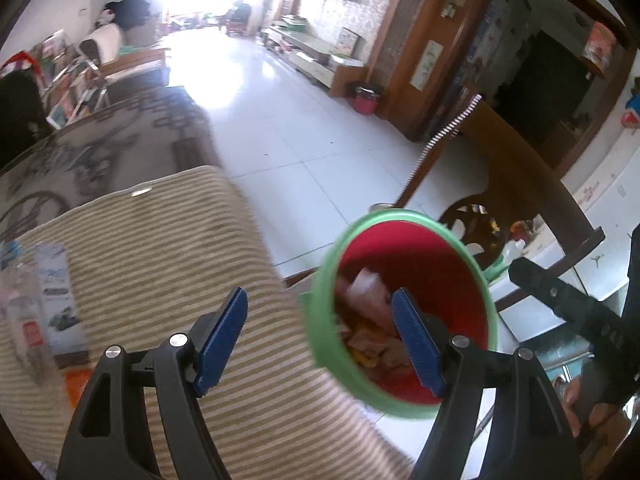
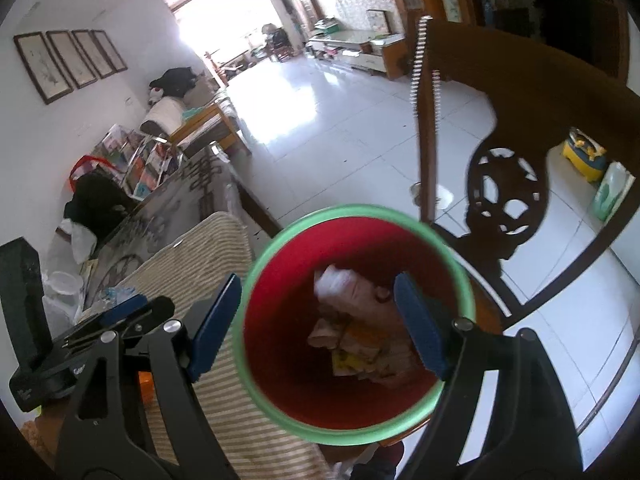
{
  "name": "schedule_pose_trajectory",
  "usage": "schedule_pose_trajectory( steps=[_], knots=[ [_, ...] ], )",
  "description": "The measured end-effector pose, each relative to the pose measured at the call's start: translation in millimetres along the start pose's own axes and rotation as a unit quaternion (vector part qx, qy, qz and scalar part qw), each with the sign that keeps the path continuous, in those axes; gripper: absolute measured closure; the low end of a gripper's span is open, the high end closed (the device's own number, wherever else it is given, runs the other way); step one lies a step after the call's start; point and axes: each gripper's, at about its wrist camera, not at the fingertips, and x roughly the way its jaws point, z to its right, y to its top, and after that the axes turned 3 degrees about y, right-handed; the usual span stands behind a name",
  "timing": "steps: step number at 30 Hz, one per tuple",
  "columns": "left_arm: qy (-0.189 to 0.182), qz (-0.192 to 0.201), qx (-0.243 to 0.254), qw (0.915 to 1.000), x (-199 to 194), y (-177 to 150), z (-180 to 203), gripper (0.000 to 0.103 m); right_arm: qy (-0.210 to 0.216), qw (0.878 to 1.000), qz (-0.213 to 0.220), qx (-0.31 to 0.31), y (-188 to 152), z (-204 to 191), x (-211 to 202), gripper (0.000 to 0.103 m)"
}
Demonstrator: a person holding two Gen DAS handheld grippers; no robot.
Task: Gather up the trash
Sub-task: 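Open both grippers over the red bucket to drop the cup and pink bag, then grasp the crumpled white paper wad with the left gripper while the right gripper approaches the water bottle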
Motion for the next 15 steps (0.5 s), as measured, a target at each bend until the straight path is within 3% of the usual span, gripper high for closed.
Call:
schedule_pose_trajectory(
  steps=[9,15],
  knots=[
    [0.065,0.008,-0.062,0.9959,-52,-46,-106,0.03,0.04,0.997,-0.036,-0.058,-24,-90,29,0.019],
    [0.145,-0.017,-0.131,0.9806,-92,-107,-202,0.029,0.051,0.993,-0.068,-0.087,-52,-148,51,0.016]
  ],
)
